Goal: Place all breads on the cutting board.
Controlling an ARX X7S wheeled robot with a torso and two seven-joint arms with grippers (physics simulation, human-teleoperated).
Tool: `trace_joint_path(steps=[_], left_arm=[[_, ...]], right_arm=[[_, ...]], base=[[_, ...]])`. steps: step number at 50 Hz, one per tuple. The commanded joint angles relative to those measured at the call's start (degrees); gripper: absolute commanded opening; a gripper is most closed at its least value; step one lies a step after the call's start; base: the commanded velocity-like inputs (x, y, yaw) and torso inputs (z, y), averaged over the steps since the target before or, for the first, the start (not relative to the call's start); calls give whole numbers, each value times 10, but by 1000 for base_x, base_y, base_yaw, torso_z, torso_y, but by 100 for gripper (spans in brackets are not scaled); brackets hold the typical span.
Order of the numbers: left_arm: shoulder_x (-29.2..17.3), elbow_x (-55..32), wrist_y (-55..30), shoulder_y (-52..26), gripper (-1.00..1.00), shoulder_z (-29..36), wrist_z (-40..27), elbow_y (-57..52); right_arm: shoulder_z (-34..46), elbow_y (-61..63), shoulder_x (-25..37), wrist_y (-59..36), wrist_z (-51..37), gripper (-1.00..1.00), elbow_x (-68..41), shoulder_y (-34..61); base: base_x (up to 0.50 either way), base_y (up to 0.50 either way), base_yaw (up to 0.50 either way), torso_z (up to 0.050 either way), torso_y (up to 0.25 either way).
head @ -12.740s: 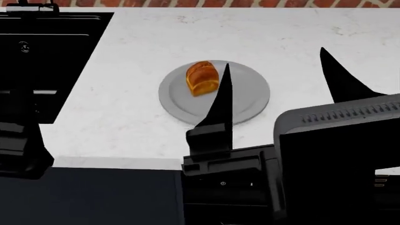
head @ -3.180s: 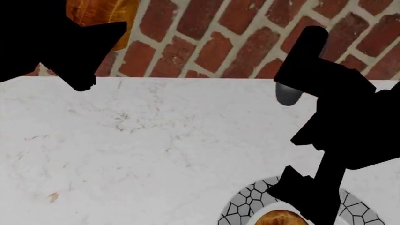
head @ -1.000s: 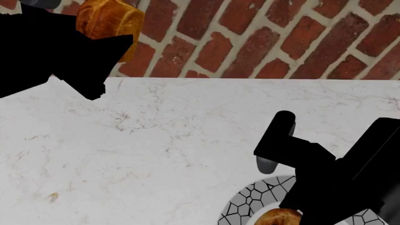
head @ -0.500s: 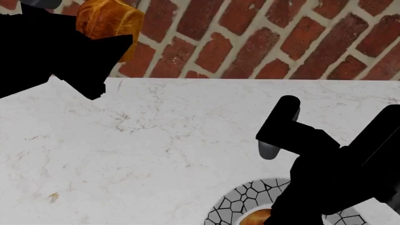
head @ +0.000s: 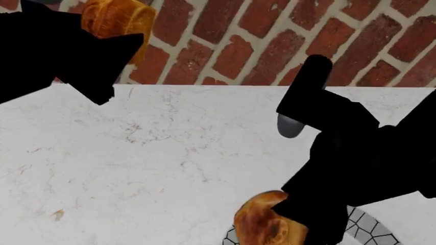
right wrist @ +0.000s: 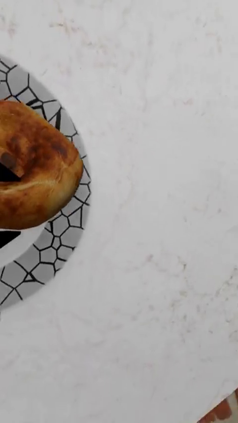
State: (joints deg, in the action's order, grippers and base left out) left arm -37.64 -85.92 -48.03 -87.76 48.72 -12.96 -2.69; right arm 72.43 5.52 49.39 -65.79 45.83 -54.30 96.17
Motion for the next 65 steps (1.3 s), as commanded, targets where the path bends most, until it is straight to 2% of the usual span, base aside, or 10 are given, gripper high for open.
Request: trace_joint_path(steps=[1,7,11,18,24,27,33,49,65], left_arm=[[-5,-5,9,-1,-100,-15,-11,7],[-10,-9,11,2,-100,-19,-21,1],[-14,-1,13,4,-100,-17,-27,0],[-20,4,20,12,-100,-19,-32,-1],[-28,-1,23,15,-100,-25,-41,-6],[-32,7,30,16,-100,-29,-71,0],[-38,15,40,23,-100,-32,-73,-4],[-42,20,49,26,-100,-38,-91,0],[-47,13,49,24,-100,-45,-102,-6]], right_arm=[[-92,27,21,11,-97,-100,-59,2],[-146,25,21,55,-163,-100,-77,-11],[-194,16,10,86,-254,-100,-102,-35],[-233,11,4,100,-366,-100,-131,-69],[-253,31,2,102,-407,-100,-162,-79],[-269,32,-1,122,-460,-100,-150,-87],[-295,20,-2,123,-539,-100,-169,-97],[-317,28,-9,134,-611,-100,-173,-100],[-334,36,-11,167,-625,-100,-183,-130]], base=[[0,0,0,0,0],[0,0,0,0,0],[0,0,1,0,2],[0,0,0,0,0],[0,0,0,0,2],[0,0,0,0,0],[0,0,0,0,0],[0,10,0,0,1],[3,456,0,0,1]])
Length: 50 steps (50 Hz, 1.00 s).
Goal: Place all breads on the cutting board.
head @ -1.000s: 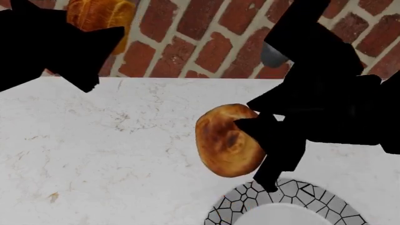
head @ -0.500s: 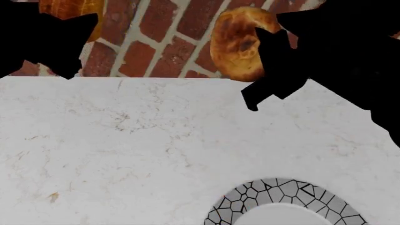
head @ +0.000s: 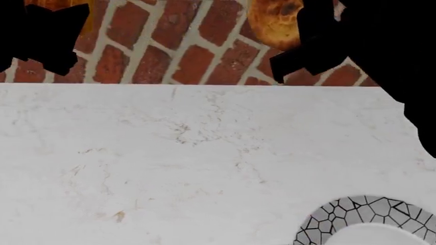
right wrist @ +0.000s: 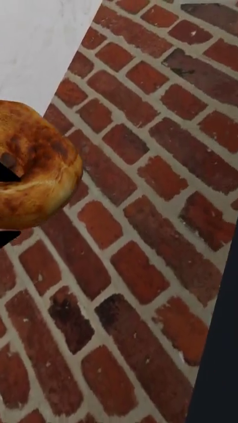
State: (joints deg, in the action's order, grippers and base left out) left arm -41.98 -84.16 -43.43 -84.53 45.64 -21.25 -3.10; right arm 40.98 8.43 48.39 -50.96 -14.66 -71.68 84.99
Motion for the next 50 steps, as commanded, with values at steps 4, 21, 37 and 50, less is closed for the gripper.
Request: trace_joint_path(steps=[4,21,37,50], left_arm=[[-2,-6,3,-10,-100,-14,-20,0],[3,-3,6,-6,-100,-13,-17,6],[8,0,6,-10,-100,-11,-15,12],[4,0,9,-4,-100,-14,-17,10]], right_arm=[[-26,10,2,24,-23,-100,-17,-24],[-34,12,2,44,-25,-100,-19,-43],[-31,7,-6,50,-20,-100,-15,-49],[-32,6,-9,55,-19,-100,-14,-53]], base=[[-23,500,0,3,3],[-177,462,0,0,1],[-244,500,0,1,0],[-146,500,0,0,0]])
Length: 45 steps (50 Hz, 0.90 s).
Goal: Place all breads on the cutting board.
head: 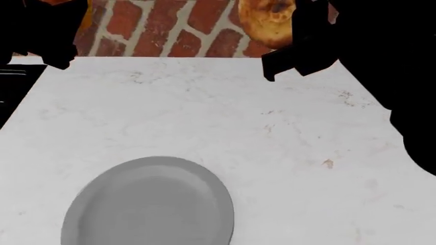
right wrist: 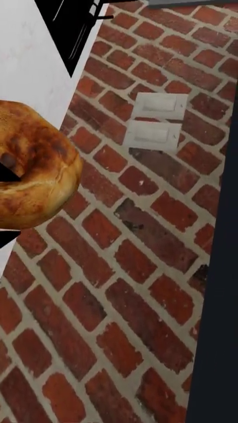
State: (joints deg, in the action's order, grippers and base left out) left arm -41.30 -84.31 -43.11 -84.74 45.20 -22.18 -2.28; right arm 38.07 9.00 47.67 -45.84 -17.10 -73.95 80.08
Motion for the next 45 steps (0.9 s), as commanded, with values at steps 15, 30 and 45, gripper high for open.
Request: trace_joint_path(steps=[15,30,45], left_arm=[[0,2,7,-1,-100,-9,-8,4],[1,1,10,0,-100,-11,-4,8],[2,3,12,3,-100,-11,-6,13]], right_arm=[[0,-3,-6,10,6,-100,14,-11],[3,-2,-12,9,13,-100,17,-8],[7,8,-10,13,23,-100,20,-16]], base=[[-156,500,0,1,1],[-89,500,0,0,1],[0,500,0,1,1]])
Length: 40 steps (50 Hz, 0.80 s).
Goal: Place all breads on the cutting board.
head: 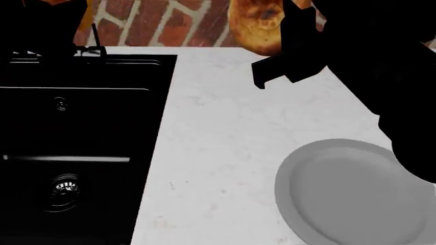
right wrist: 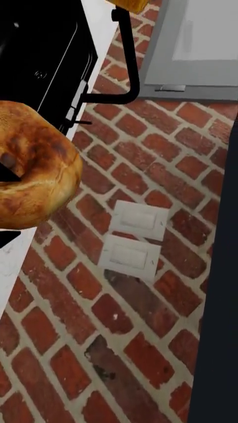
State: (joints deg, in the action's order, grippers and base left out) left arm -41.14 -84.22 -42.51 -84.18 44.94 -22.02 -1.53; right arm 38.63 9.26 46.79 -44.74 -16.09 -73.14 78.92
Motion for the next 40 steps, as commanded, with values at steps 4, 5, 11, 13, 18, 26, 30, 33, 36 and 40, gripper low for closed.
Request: trace_joint_path(steps=[4,5,11,13,18,26,30,33,36,40], left_arm=[[-1,1,5,-4,-100,-9,-9,4],[-1,0,5,-4,-100,-9,-9,4],[1,1,5,-5,-100,-9,-10,5],[1,1,5,-5,-100,-9,-9,5],[1,1,9,-1,-100,-10,-7,7],[0,-3,11,1,-100,-13,-8,10],[1,-11,14,3,-100,-18,-6,9],[1,-9,15,2,-100,-18,-3,7],[1,-10,13,-1,-100,-19,-2,6],[1,-11,10,-4,-100,-18,-5,7]], right_arm=[[0,2,1,6,12,-100,13,-8],[-2,2,1,6,9,-100,11,-8],[-4,2,0,6,3,-100,9,-8],[-4,2,1,6,2,-100,9,-8],[-4,0,1,8,1,-100,9,-11],[-3,-3,-3,11,0,-100,14,-12],[-4,-4,-3,11,-2,-100,14,-12],[-3,-5,-5,10,-1,-100,15,-9],[-3,-5,-4,11,0,-100,17,-10],[-3,-6,-3,10,-1,-100,16,-9]], base=[[0,500,0,0,2],[0,500,0,0,0],[0,500,0,0,0],[0,500,0,0,0],[0,500,0,0,2],[0,500,0,1,0],[0,500,0,0,3],[0,500,0,0,0],[0,500,0,0,0],[0,500,0,0,3]])
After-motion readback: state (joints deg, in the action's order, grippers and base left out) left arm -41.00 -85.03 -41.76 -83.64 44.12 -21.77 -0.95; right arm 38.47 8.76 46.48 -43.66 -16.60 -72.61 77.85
